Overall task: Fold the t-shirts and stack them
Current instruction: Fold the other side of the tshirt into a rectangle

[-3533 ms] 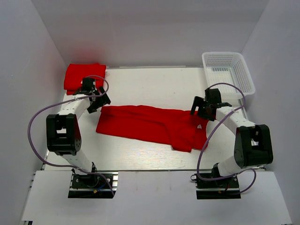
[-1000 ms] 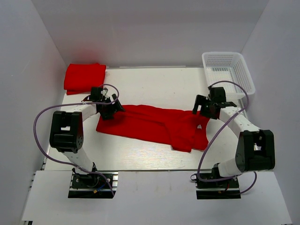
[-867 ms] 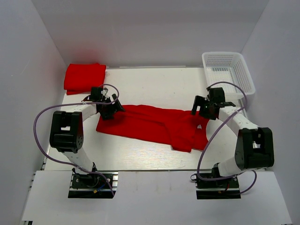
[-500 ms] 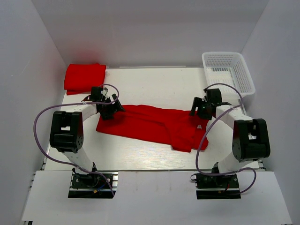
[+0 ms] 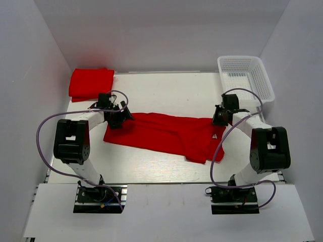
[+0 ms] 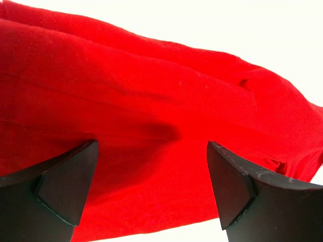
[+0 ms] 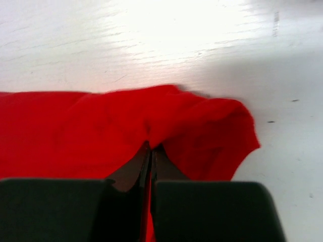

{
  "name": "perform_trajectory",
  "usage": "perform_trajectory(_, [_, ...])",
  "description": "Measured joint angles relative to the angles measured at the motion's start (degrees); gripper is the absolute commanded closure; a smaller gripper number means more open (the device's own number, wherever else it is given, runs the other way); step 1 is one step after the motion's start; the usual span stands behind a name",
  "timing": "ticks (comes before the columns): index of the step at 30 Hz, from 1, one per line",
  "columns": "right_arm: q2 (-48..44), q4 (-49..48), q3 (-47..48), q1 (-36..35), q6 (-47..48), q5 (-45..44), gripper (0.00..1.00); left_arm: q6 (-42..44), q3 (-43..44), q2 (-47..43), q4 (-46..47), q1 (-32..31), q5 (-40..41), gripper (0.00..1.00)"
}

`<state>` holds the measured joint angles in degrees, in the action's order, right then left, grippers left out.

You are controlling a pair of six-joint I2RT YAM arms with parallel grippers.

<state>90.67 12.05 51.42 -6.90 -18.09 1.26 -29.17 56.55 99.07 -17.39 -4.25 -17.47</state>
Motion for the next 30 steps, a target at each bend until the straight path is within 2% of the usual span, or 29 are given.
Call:
perform_trajectory(11, [0.0, 3.2, 4.4, 1.8, 0.7, -2.3, 1.0, 0.2, 0.2, 0.0, -0.5, 0.0, 0.8, 0.01])
perform_trajectory(30, [3.9, 4.8, 10.0, 3.0, 2.2, 1.0, 1.0, 0.2, 0.2, 0.0, -0.5, 0.0, 0.8, 0.01])
